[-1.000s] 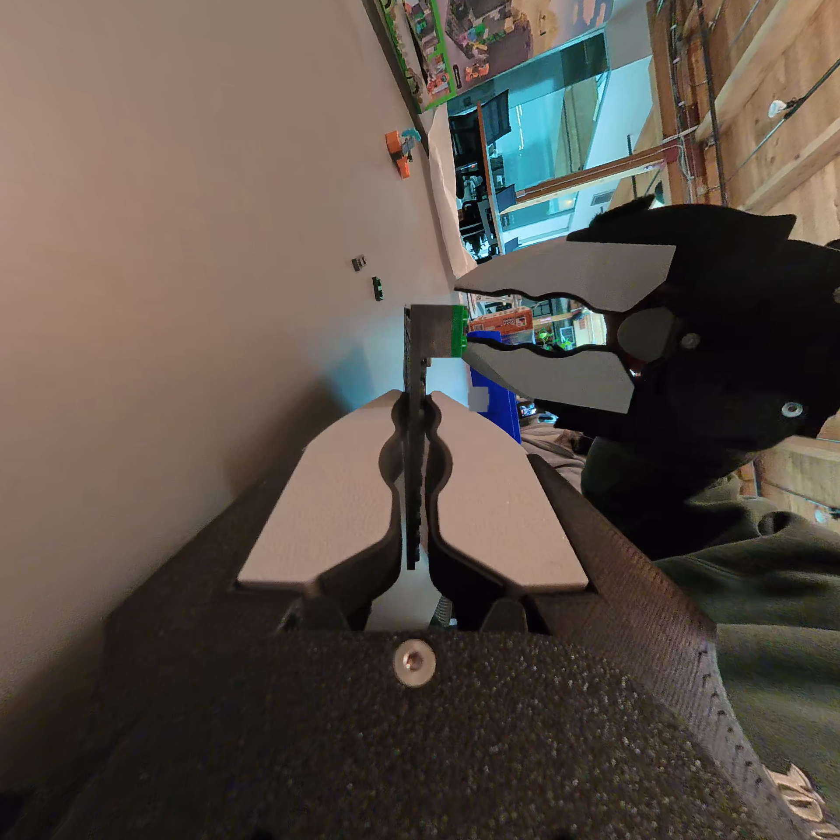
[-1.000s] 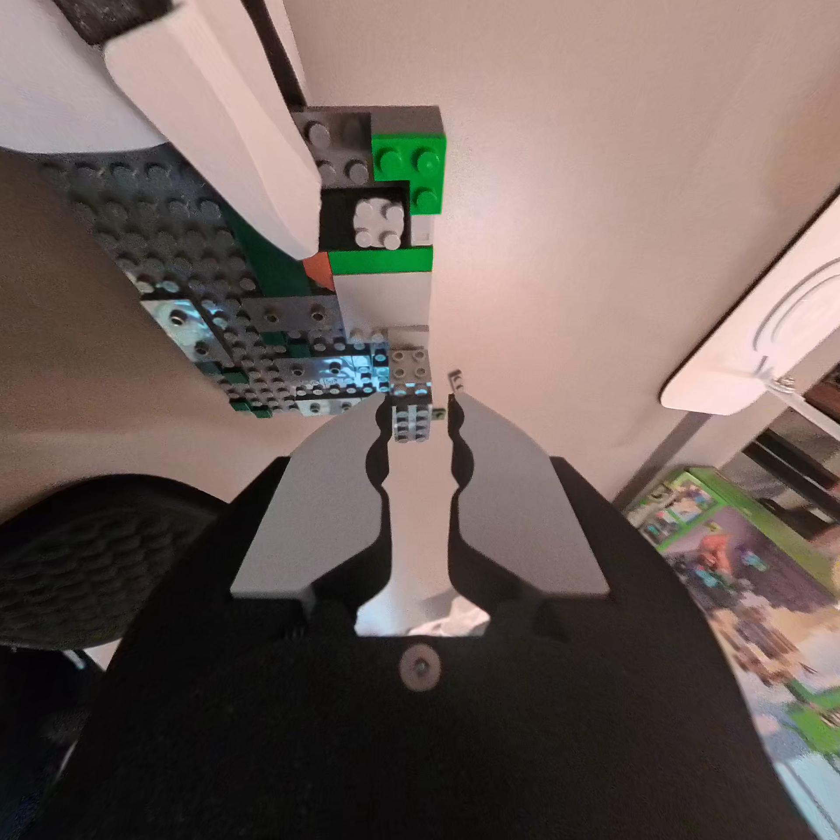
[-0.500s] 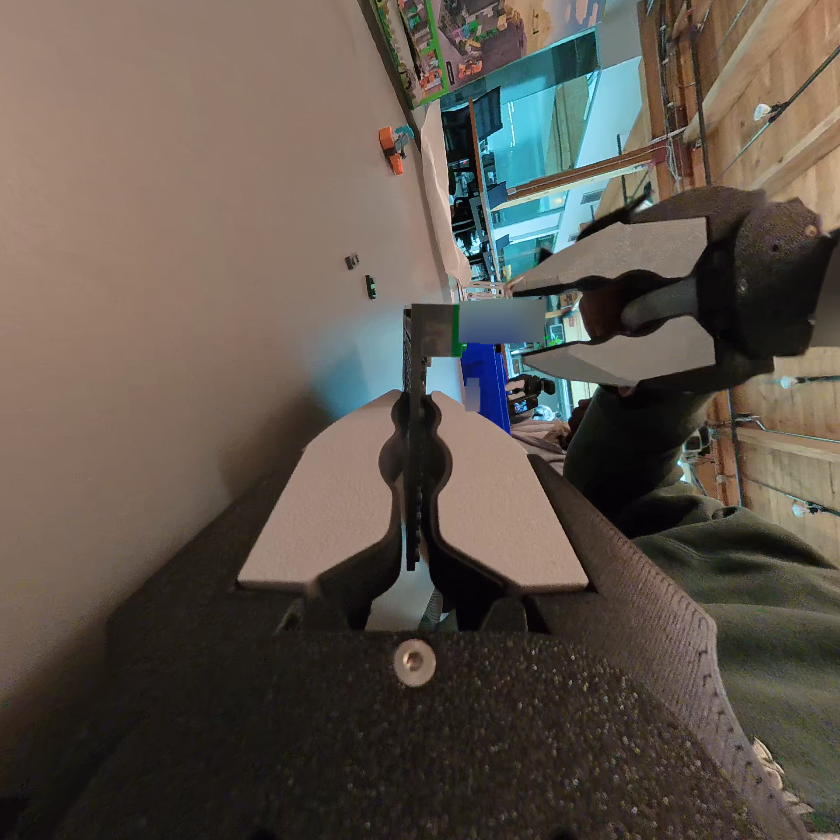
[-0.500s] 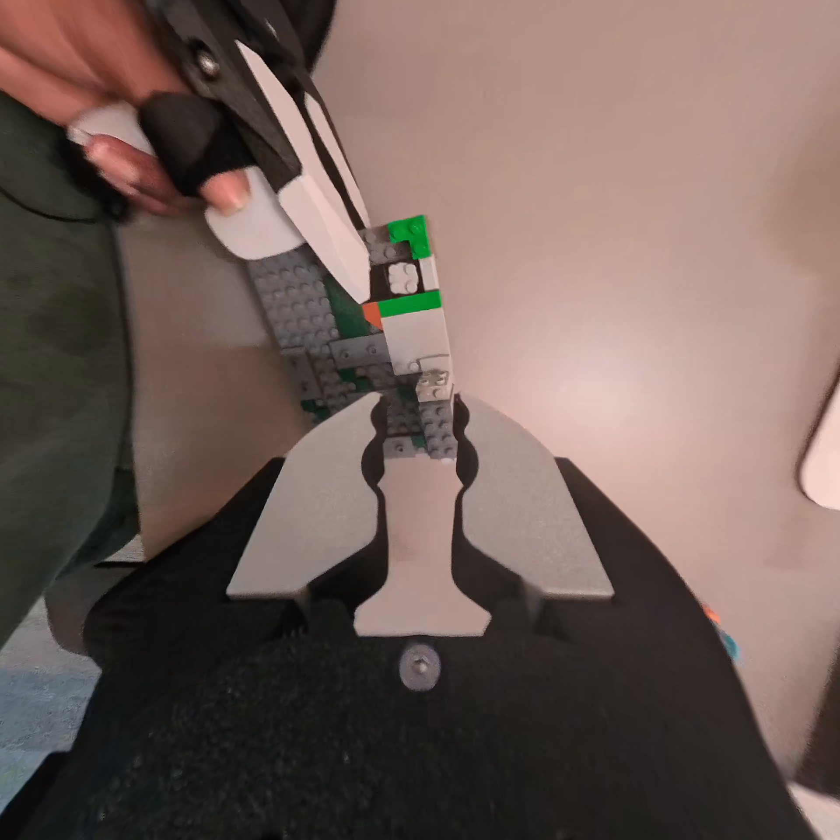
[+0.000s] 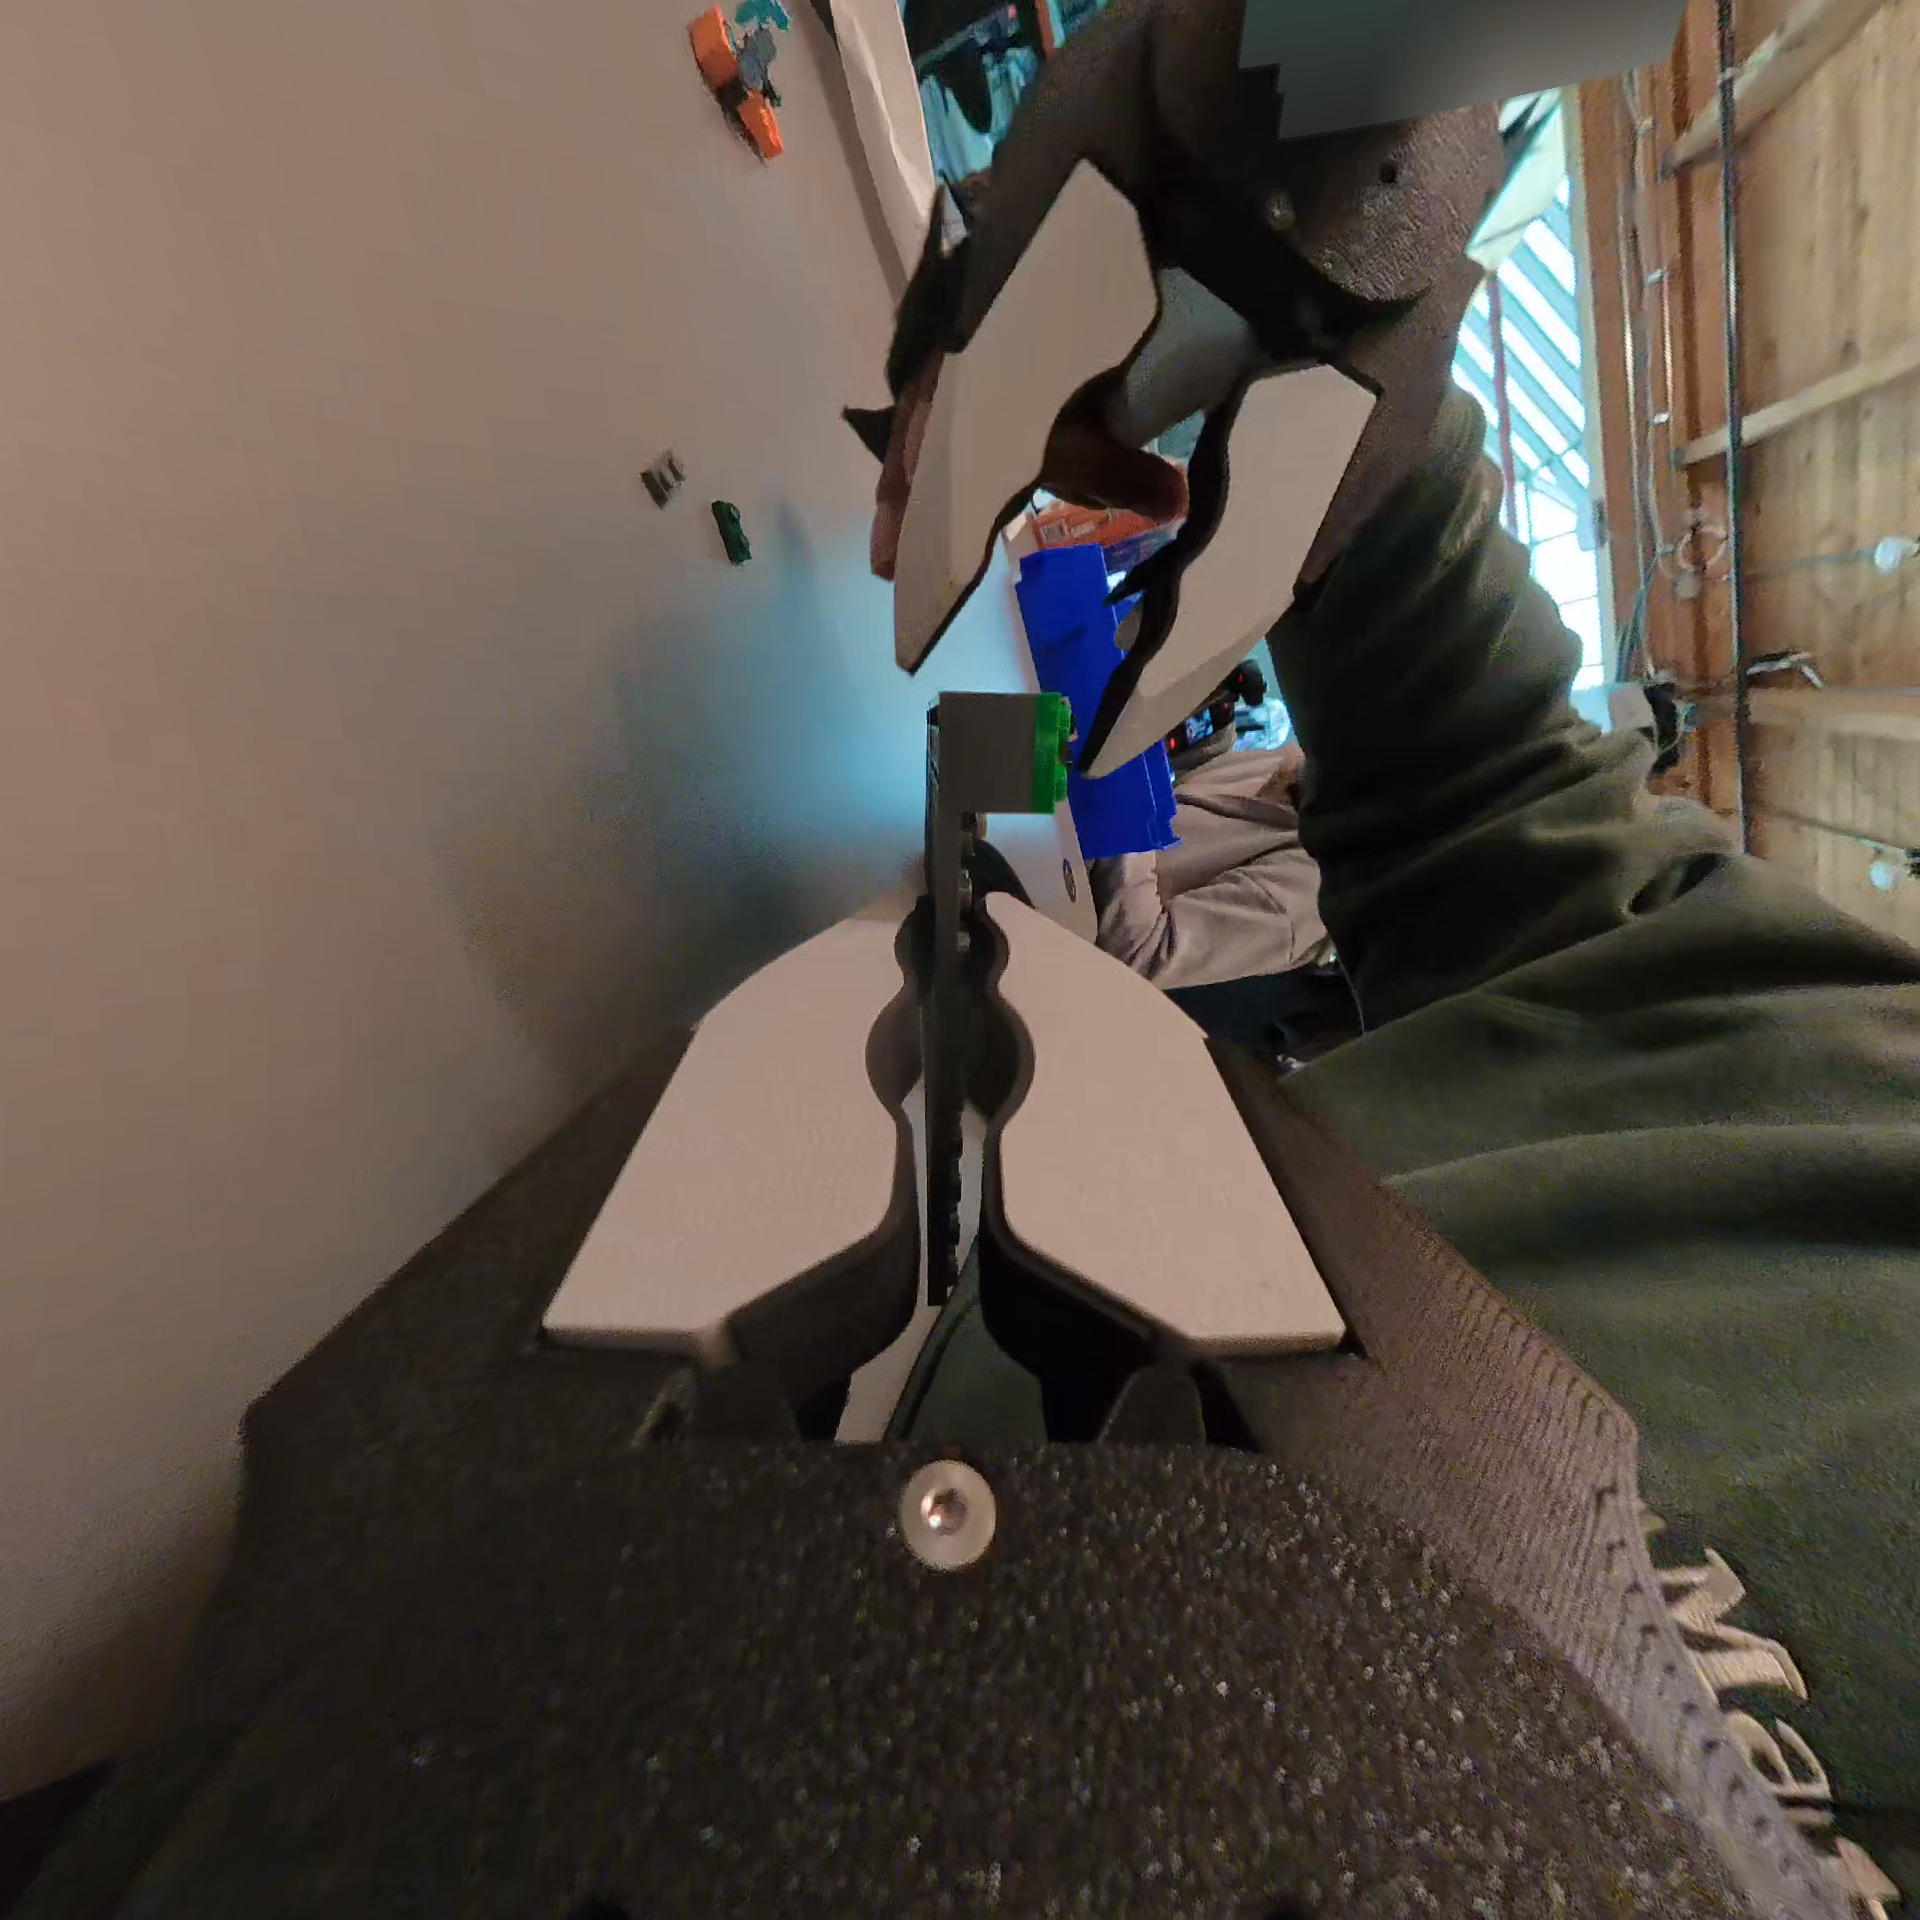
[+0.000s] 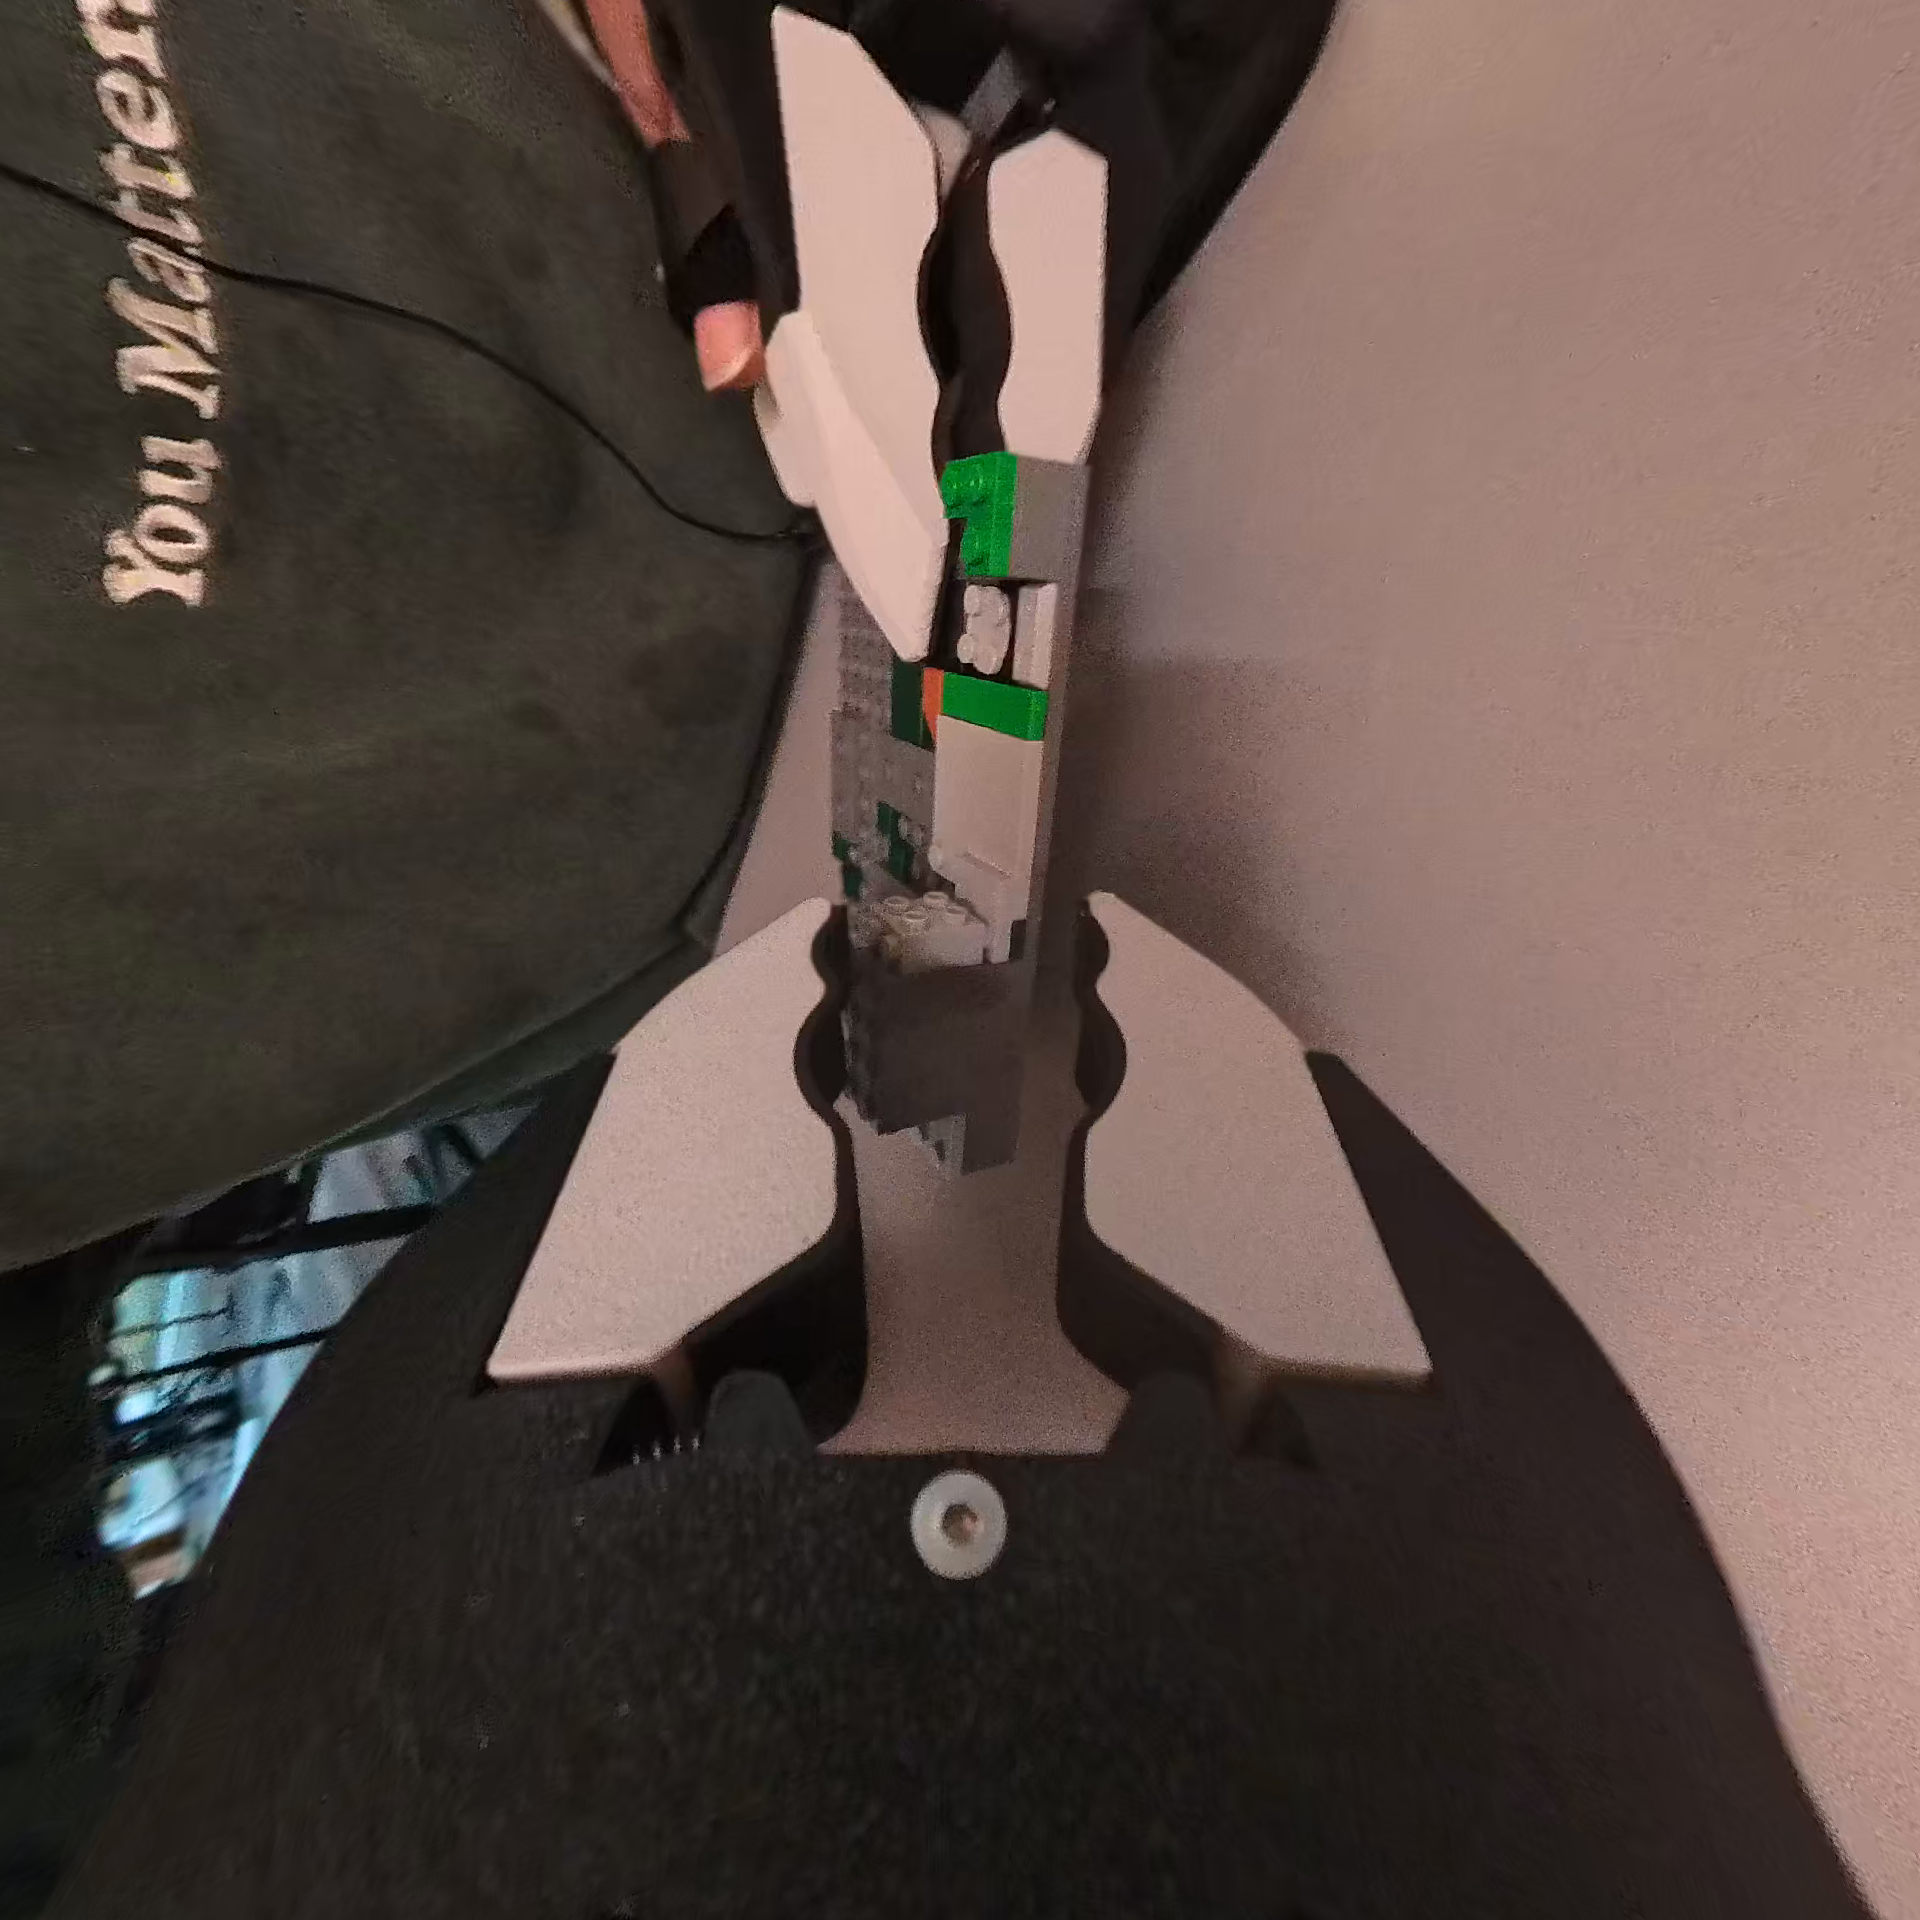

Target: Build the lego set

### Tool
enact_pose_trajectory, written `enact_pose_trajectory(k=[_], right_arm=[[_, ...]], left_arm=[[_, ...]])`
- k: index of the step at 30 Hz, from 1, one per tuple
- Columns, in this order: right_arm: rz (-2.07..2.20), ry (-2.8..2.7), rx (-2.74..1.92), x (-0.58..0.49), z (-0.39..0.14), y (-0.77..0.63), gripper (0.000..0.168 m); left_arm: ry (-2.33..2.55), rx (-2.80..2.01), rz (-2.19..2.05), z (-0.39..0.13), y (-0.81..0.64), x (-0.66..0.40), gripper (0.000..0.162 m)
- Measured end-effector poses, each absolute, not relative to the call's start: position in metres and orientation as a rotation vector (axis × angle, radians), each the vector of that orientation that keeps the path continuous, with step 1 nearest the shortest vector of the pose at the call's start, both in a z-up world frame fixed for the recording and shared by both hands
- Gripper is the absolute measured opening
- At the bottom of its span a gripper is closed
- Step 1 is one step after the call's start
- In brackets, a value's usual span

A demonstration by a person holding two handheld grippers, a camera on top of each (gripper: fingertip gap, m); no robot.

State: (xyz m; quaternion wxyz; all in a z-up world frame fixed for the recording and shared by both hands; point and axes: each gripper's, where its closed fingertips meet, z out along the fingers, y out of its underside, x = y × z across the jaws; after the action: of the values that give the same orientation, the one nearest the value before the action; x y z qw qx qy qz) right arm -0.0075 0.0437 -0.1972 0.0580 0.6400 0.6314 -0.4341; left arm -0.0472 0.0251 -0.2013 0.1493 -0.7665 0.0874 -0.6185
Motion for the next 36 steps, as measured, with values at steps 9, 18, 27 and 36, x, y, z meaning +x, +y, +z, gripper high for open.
enact_pose_trajectory(k=[9,18,27,36], right_arm=[[-1.391,1.847,1.756,-0.010,-0.195,0.026,0.033],[-1.473,1.852,1.777,-0.017,-0.188,0.006,0.032],[-1.700,1.769,1.932,-0.029,-0.198,-0.019,0.029],[-1.743,1.887,1.949,-0.029,-0.201,-0.035,0.032]], left_arm=[[0.345,-2.191,-1.812,-0.194,0.018,-0.049,0.006],[0.448,-2.164,-1.913,-0.182,0.001,-0.057,0.008],[0.564,-2.179,-1.945,-0.192,-0.022,-0.065,0.009],[0.653,-2.123,-1.956,-0.193,-0.033,-0.068,0.008]])
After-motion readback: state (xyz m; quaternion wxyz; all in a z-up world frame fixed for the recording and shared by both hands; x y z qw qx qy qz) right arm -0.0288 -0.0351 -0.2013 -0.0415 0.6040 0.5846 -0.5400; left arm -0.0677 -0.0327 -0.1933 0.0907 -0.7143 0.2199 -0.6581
